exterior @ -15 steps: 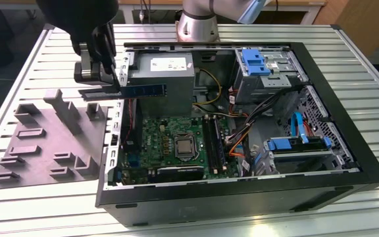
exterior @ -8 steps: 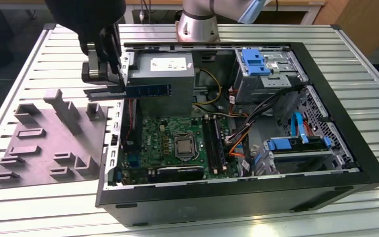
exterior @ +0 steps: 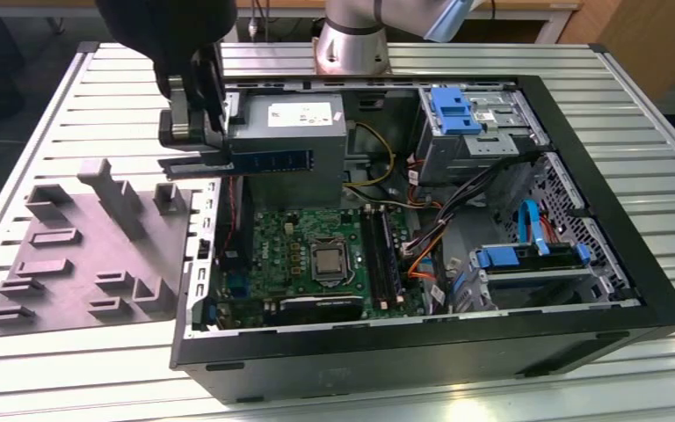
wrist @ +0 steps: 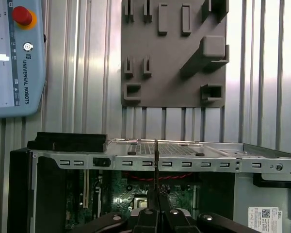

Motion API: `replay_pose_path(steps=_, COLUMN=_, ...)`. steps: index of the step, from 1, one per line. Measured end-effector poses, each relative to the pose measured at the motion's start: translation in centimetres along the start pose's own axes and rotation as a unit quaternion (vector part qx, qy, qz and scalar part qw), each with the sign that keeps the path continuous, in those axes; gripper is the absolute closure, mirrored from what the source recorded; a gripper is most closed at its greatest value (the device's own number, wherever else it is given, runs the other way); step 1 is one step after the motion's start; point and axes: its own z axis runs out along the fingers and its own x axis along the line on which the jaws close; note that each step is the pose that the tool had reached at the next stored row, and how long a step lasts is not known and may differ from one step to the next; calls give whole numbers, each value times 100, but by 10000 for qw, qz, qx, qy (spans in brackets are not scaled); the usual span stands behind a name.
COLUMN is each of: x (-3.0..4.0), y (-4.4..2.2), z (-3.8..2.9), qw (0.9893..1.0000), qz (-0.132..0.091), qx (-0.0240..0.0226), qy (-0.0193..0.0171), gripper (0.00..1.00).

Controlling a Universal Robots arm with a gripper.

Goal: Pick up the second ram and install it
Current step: 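Pick up the second ram and move it above second insertion slot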

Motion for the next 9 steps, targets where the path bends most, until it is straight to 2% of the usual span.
replay_pose_path(steps=9, x=0, y=-61, z=1, qw=10000, qz=0, qx=0, qy=0, gripper=89)
